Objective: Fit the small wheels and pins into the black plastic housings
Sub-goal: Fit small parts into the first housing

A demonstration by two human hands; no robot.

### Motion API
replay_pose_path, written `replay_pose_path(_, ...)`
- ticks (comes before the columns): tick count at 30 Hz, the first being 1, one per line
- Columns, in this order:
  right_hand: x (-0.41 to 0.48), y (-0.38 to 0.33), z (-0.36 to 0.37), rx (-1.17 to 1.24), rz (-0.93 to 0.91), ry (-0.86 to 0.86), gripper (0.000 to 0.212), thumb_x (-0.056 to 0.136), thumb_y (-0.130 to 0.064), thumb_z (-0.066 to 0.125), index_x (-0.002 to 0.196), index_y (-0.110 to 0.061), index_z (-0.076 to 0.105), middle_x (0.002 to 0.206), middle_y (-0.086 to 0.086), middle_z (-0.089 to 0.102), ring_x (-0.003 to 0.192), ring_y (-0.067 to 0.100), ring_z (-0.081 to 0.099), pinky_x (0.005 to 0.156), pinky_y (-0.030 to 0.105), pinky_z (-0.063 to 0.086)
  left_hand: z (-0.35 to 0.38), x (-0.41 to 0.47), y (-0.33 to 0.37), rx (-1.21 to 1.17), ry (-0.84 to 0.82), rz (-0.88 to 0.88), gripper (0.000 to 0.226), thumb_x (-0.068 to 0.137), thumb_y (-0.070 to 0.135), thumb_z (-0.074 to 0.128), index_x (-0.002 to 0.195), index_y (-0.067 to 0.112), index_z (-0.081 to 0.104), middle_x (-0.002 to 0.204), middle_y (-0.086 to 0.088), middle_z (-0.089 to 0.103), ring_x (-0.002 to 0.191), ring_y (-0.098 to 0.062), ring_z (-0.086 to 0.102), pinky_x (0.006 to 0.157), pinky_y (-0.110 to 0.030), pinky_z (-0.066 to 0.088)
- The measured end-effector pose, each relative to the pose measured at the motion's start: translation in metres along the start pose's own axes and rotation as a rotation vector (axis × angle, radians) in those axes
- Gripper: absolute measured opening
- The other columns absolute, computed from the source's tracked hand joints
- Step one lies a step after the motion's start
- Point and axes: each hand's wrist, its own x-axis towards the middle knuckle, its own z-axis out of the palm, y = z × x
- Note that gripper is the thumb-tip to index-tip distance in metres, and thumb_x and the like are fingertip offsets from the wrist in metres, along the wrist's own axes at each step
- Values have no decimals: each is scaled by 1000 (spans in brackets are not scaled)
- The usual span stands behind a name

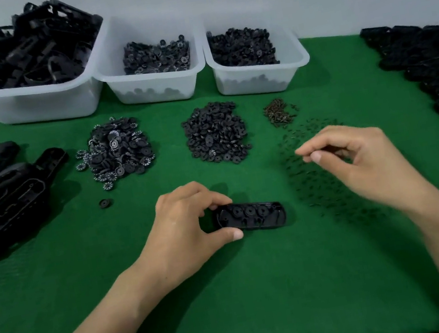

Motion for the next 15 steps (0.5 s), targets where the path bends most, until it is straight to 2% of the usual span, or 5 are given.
replay_pose_path(2, -14, 11, -15, 8, 39, 13, 27, 86, -3, 60, 89, -28, 68, 85, -9, 69, 78, 7, 63, 67, 15, 47, 10, 2, 14, -7, -56, 37, 41, 62, 51, 71, 98, 34, 65, 87, 16, 55, 81, 1, 47, 82, -32, 39)
replay_pose_path(5, -36, 25, -35, 63, 125, 47, 22, 83, -7, 63, 86, -27, 70, 82, -4, 70, 76, 22, 64, 69, 35, 53, 29, 5, 35, -20, -119, 88, 41, 62, 56, 68, 99, 38, 63, 88, 20, 54, 85, 6, 45, 87, -28, 34)
replay_pose_path(7, -52, 31, -44, 69, 149, 47, 13, 79, -17, 65, 86, -25, 70, 81, -3, 70, 75, 24, 63, 70, 40, 53, 42, 6, 47, -41, -156, 124, 41, 63, 57, 68, 100, 40, 62, 89, 21, 52, 90, 8, 42, 89, -23, 28)
replay_pose_path(11, -78, 40, -53, -11, 200, 1, 12, 76, -16, 70, 82, -27, 71, 75, -5, 66, 65, 16, 59, 61, 31, 51, 63, 7, 67, -86, -201, 182, 42, 64, 57, 68, 101, 42, 60, 89, 24, 48, 97, 21, 29, 87, -5, 17)
replay_pose_path(15, -88, 50, -59, -154, 212, -3, 15, 74, -9, 73, 77, -24, 71, 70, -6, 62, 54, 5, 49, 50, 10, 39, 80, 5, 78, -99, -209, 183, 44, 64, 58, 67, 104, 43, 57, 91, 26, 46, 99, 25, 21, 88, -5, 18)
